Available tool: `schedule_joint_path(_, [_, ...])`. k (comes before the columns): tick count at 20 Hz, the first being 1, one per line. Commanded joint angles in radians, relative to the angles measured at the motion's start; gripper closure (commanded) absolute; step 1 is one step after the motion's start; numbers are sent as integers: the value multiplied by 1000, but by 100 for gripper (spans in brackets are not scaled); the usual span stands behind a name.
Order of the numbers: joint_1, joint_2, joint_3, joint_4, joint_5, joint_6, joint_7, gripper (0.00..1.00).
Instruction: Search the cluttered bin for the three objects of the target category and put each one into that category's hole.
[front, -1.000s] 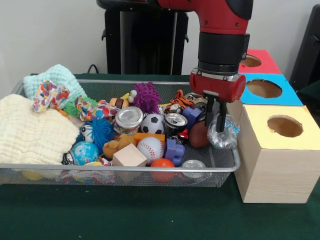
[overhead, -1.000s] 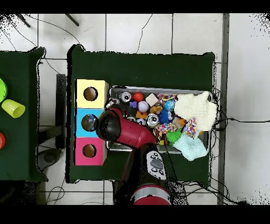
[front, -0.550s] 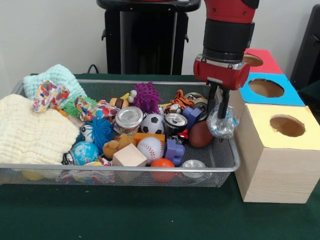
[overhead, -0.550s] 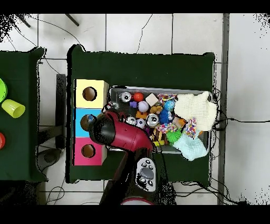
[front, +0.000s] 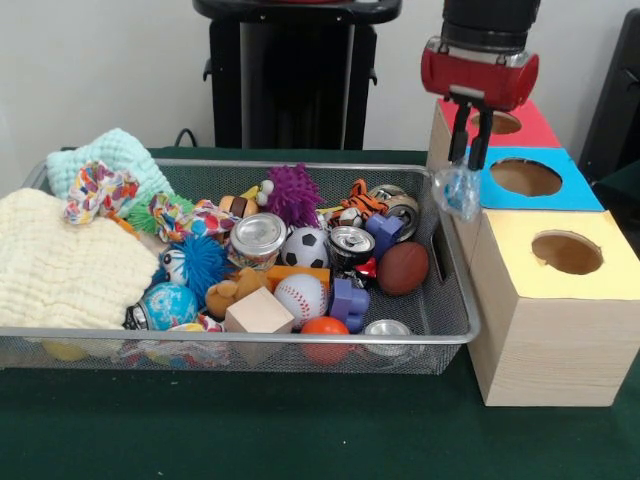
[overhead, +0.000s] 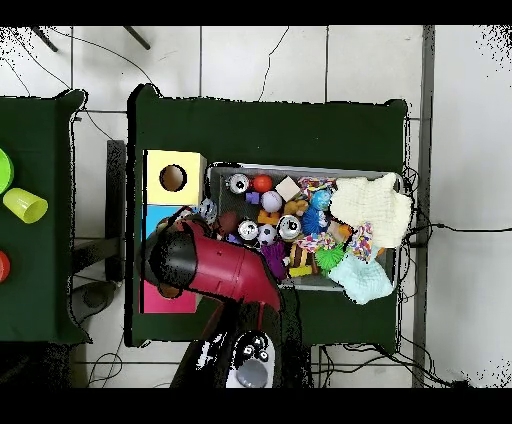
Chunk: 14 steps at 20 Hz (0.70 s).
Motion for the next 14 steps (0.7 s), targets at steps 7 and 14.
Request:
schedule_joint_path(7, [23,-79,-25,13,2,195,184,100])
schedule_joint_path(14, [67,-105,-49,19,5,224,212,100])
